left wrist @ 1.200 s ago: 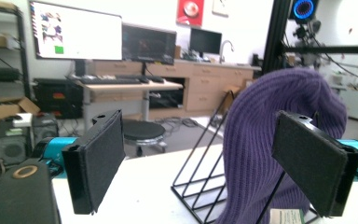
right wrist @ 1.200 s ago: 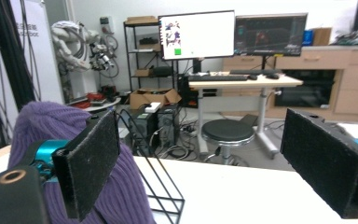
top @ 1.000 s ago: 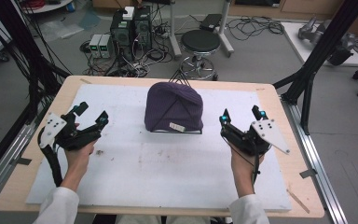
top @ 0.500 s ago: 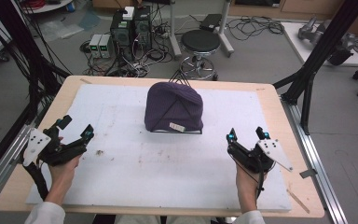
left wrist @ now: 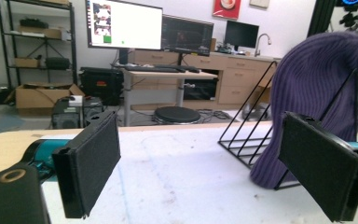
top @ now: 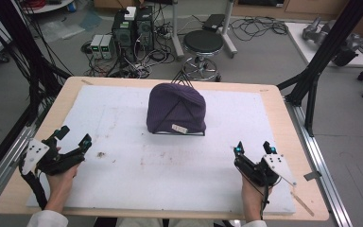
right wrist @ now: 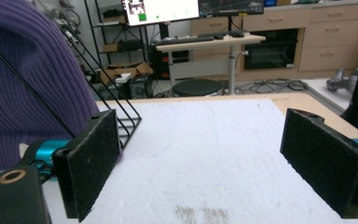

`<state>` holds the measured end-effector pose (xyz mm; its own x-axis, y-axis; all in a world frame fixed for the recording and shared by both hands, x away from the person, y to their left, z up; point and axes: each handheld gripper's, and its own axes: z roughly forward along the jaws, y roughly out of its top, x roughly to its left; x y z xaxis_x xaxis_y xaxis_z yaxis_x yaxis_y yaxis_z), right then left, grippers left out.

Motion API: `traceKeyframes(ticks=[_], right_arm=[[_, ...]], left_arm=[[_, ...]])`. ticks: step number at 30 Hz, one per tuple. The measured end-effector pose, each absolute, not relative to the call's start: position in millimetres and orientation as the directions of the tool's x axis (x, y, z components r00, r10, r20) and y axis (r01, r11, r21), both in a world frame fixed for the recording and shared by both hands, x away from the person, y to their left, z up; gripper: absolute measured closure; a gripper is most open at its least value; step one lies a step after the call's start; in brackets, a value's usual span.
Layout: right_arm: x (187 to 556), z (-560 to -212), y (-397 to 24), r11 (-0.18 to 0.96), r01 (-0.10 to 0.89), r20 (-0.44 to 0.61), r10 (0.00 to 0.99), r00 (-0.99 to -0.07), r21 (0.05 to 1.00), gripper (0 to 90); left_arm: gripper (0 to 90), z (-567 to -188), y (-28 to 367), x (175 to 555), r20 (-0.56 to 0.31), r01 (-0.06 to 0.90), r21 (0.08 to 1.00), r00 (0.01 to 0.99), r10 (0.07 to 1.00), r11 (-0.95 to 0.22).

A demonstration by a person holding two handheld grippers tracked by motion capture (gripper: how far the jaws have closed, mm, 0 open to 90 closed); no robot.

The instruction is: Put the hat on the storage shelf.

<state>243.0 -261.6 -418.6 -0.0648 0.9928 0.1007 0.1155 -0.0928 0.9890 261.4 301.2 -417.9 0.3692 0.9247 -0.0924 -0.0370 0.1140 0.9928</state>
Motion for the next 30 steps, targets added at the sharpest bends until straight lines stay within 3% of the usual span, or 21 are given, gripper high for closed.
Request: traceKeyframes(ticks=[8,12,30], right_arm=[[240.4,-430.6,-260.5,-0.063,0.132,0.07,0.996,-0.047,0.989,11.2],[244.0,-435.2,-259.6,-0.051,0.135,0.055,0.998,-0.028,0.989,11.2],[248.0,-436.9,-257.1,-0.03,0.166,0.039,0.998,-0.048,0.986,11.2]], left_arm=[[13.3,-430.3,310.6,256.5,-0.111,-0.012,0.992,0.364,0.925,0.123],[13.3,-438.2,315.5,261.5,-0.146,0.05,0.989,0.342,0.928,0.137],[13.3,-441.2,313.2,266.5,-0.181,0.073,0.983,0.357,0.917,0.166]])
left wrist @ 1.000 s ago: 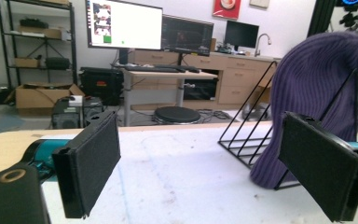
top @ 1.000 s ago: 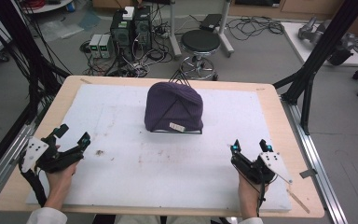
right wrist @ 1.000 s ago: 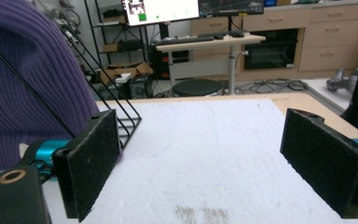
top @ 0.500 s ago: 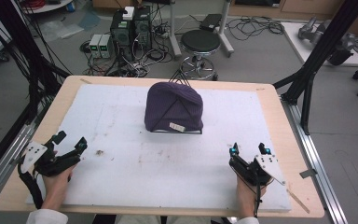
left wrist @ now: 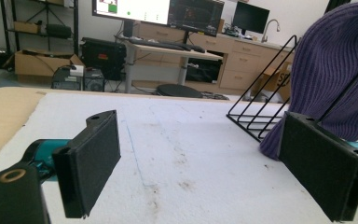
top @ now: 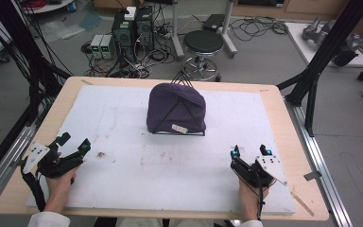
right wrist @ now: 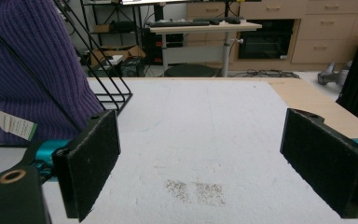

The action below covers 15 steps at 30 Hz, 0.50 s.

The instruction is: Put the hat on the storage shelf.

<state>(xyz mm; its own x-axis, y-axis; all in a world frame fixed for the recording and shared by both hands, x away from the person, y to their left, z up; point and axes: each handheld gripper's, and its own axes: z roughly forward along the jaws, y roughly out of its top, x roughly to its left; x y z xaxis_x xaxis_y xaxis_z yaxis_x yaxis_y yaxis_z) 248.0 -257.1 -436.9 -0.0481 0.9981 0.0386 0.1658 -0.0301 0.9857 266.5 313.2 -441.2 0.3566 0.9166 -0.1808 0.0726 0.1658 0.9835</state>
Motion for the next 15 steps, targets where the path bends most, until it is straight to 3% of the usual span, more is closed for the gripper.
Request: traceKeyframes(ticks=[15], right_arm=[[246.7,-437.6,-261.1,-0.039,0.173,0.049,0.997,-0.052,0.984,11.3]], left_arm=[[13.4,-441.4,313.4,267.0,-0.197,0.093,0.98,0.356,0.913,0.175]])
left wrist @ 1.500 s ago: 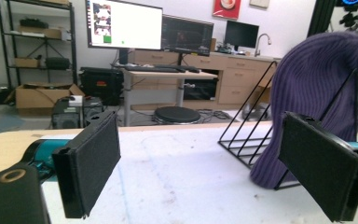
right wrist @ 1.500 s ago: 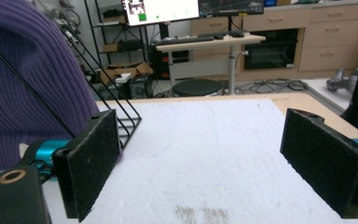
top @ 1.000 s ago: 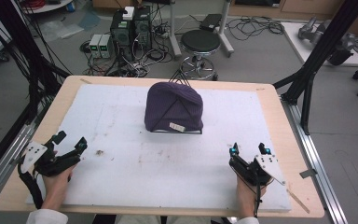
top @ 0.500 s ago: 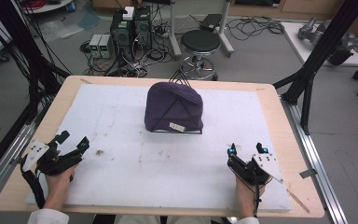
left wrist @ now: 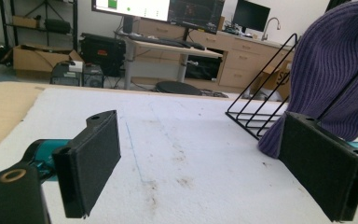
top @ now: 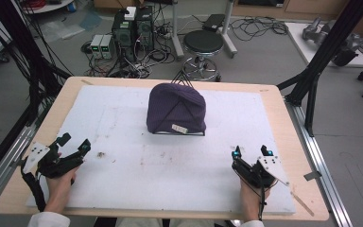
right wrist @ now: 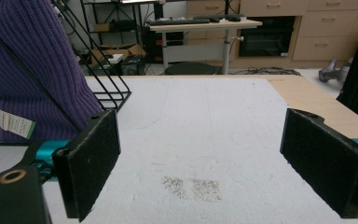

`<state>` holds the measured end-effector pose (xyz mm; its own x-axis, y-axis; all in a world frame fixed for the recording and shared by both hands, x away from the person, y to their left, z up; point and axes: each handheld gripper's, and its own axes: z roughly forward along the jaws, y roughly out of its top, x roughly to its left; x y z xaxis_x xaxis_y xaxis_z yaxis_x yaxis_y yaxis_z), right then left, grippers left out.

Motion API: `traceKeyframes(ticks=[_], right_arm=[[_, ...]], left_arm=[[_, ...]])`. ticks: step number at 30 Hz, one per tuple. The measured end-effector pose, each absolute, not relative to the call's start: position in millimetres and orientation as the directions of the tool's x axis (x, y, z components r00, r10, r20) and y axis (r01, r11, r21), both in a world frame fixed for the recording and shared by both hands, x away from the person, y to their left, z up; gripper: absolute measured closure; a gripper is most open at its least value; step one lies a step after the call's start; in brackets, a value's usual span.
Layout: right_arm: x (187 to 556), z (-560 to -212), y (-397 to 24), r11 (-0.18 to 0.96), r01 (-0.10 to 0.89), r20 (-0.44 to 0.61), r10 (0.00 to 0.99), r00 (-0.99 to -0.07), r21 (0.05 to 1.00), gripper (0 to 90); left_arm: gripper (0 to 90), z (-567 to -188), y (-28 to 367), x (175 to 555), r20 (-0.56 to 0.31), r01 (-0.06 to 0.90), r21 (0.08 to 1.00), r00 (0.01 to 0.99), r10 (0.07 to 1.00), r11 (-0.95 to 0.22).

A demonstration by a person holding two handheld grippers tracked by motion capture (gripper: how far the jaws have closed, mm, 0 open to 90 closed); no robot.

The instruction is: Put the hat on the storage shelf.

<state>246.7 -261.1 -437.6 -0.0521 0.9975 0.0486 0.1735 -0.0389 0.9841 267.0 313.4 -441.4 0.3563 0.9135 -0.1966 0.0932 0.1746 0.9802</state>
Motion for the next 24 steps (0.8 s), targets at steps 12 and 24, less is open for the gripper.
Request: traceKeyframes(ticks=[12,24], right_arm=[[247.9,-438.8,-260.3,-0.043,0.187,0.055,0.996,-0.064,0.981,11.2],[247.9,-438.5,-259.4,-0.034,0.182,0.048,0.996,-0.073,0.983,11.2]], left_arm=[[13.5,-441.9,312.7,268.0,-0.201,0.098,0.979,0.363,0.91,0.177],[13.5,-442.1,312.7,268.6,-0.21,0.1,0.978,0.372,0.904,0.186]])
